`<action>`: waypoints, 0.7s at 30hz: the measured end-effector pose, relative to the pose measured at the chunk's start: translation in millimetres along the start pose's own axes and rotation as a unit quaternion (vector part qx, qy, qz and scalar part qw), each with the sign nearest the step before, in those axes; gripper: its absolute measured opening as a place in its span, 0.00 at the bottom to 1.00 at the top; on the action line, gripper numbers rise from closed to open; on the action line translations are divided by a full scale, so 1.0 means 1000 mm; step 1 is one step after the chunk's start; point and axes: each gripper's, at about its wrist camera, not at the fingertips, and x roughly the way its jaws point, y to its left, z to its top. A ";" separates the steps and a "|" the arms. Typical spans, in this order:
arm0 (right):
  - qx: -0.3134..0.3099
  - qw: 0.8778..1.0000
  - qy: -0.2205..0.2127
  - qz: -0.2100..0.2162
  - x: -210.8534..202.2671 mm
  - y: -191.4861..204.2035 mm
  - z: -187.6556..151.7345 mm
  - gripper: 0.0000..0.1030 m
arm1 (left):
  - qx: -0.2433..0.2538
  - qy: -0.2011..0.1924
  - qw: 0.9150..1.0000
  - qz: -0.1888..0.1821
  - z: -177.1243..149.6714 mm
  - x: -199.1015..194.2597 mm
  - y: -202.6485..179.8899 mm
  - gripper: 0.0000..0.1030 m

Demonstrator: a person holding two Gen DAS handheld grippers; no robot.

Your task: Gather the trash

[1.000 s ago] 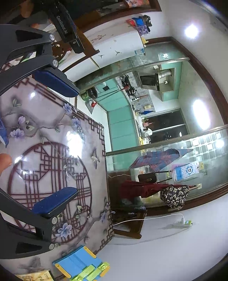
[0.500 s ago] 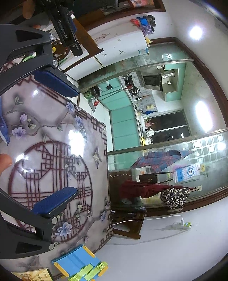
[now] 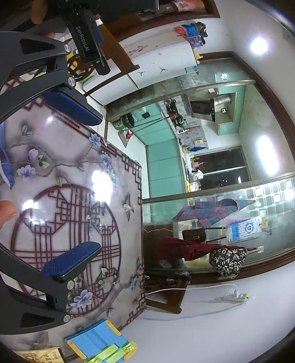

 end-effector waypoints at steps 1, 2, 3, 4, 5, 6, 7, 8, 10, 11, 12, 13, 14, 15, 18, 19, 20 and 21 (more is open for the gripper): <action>0.000 1.000 0.000 0.000 0.000 0.000 -0.001 1.00 | -0.001 0.000 1.000 0.001 0.000 0.000 0.001 1.00; -0.001 1.000 0.001 0.000 0.000 0.001 -0.001 1.00 | -0.002 0.001 1.000 0.001 -0.002 -0.001 0.002 1.00; -0.002 1.000 0.003 0.001 0.001 0.001 -0.002 1.00 | -0.002 0.001 1.000 0.000 -0.002 -0.001 0.003 1.00; -0.003 1.000 0.005 0.003 0.001 0.001 -0.002 1.00 | -0.003 0.001 1.000 0.001 -0.002 -0.001 0.003 1.00; -0.004 1.000 0.005 0.003 0.001 0.001 -0.003 1.00 | -0.003 0.000 1.000 0.003 -0.002 -0.001 0.003 1.00; -0.004 1.000 0.005 0.003 0.001 0.001 -0.003 1.00 | -0.004 0.000 1.000 0.005 -0.002 -0.002 0.004 1.00; -0.005 1.000 0.004 0.003 0.001 0.002 -0.003 1.00 | -0.006 0.001 1.000 0.005 -0.002 -0.002 0.005 1.00; -0.003 1.000 0.005 0.003 0.002 0.002 -0.003 1.00 | -0.007 0.002 1.000 0.005 -0.003 -0.001 0.006 1.00; -0.003 1.000 0.010 0.004 0.003 0.002 -0.003 1.00 | -0.007 0.006 1.000 0.005 -0.003 -0.001 0.007 1.00; -0.005 1.000 0.012 0.006 0.003 0.003 -0.003 1.00 | -0.006 0.006 1.000 0.006 -0.003 -0.001 0.007 1.00; -0.007 1.000 0.012 0.007 0.004 0.004 -0.003 1.00 | -0.005 0.005 1.000 0.008 -0.003 -0.002 0.008 1.00; -0.010 1.000 0.012 0.008 0.003 0.005 -0.002 1.00 | -0.005 0.005 1.000 0.010 -0.003 -0.002 0.008 1.00; -0.013 1.000 0.013 0.008 0.004 0.007 -0.002 1.00 | -0.007 0.006 1.000 0.010 -0.003 -0.002 0.009 1.00; -0.015 1.000 0.014 0.010 0.003 0.008 -0.001 1.00 | -0.010 0.007 1.000 0.009 -0.003 -0.002 0.010 1.00; -0.018 1.000 0.014 0.015 0.003 0.011 -0.001 0.99 | -0.010 0.007 1.000 0.012 -0.004 -0.002 0.011 1.00; -0.021 1.000 0.014 0.016 0.004 0.012 -0.001 1.00 | -0.009 0.008 1.000 0.012 -0.004 -0.002 0.011 1.00; -0.022 1.000 0.015 0.016 0.004 0.013 -0.001 1.00 | -0.009 0.010 1.000 0.012 -0.005 -0.001 0.011 1.00; -0.023 0.999 0.015 0.017 0.004 0.013 -0.002 1.00 | -0.008 0.011 1.000 0.012 -0.005 -0.001 0.011 1.00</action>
